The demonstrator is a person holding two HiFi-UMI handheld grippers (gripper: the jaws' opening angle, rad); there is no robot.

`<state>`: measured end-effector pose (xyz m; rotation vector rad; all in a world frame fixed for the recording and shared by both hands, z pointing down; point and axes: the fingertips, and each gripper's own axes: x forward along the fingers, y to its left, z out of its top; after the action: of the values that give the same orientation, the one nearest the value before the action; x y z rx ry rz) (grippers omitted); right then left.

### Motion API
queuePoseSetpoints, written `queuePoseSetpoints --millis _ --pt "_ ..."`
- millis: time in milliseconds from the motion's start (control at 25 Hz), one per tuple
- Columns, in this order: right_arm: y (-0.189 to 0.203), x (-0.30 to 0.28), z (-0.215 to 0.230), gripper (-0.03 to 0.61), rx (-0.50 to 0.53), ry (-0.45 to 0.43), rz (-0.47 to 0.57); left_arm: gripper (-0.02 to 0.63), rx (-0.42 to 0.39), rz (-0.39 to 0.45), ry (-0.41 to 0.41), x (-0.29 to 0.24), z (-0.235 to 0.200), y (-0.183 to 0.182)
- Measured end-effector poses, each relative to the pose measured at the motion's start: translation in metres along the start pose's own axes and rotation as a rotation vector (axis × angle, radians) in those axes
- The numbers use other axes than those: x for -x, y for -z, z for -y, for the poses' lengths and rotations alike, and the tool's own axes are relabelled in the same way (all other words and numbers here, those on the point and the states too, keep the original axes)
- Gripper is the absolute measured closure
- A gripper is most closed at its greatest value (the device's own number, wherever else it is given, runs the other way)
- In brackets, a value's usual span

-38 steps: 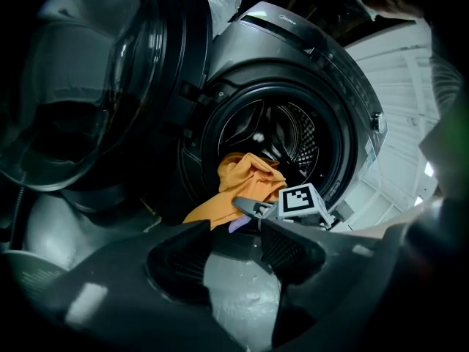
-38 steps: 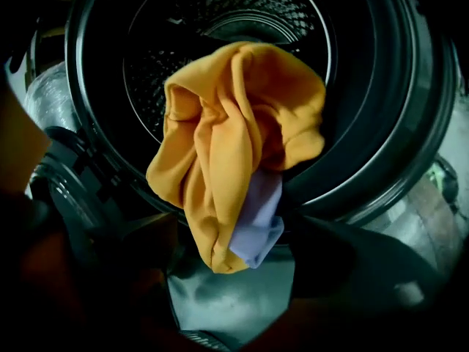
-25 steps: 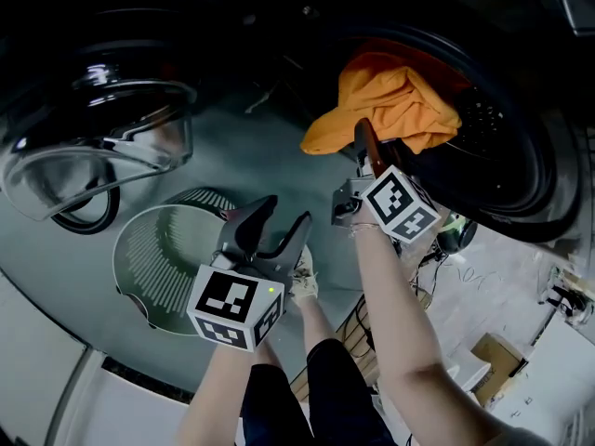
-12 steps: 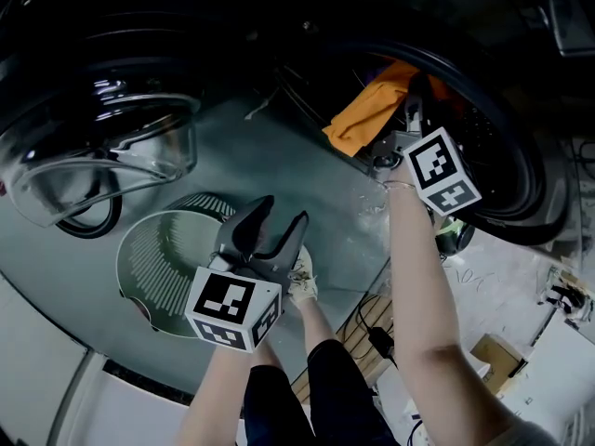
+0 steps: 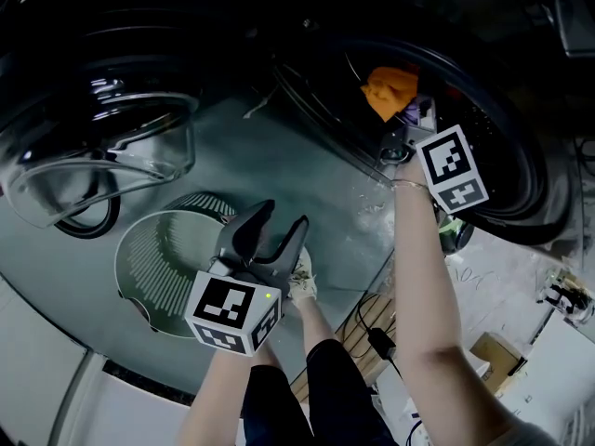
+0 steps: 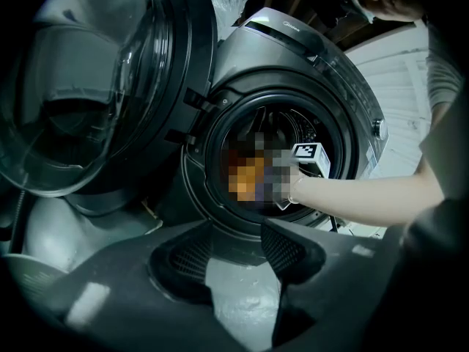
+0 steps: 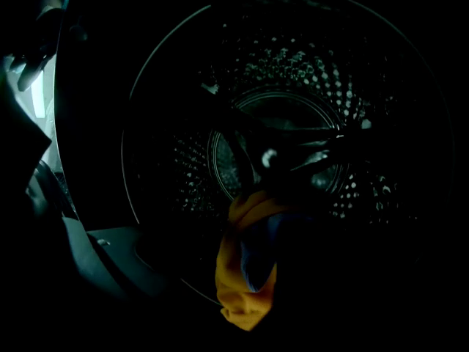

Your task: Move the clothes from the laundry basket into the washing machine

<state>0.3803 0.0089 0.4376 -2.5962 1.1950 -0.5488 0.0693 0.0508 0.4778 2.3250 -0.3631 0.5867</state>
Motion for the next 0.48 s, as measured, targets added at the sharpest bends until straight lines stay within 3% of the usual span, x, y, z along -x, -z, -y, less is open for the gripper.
queuePoseSetpoints --millis 80,160,480 --pt "0.015 0.000 0.000 0.167 -0.025 0.005 -0.058 0.411 0.000 0.002 0.001 0.000 0.001 -0.001" --pt "0.029 0.002 0.000 0.109 -0.031 0.017 -0.113 0.411 -0.001 0.006 0.001 0.000 0.001 -0.002" --pt "0.039 0.023 -0.006 0.091 -0.086 0.039 -0.168 0.411 -0.015 0.019 0.006 0.004 0.006 -0.011"
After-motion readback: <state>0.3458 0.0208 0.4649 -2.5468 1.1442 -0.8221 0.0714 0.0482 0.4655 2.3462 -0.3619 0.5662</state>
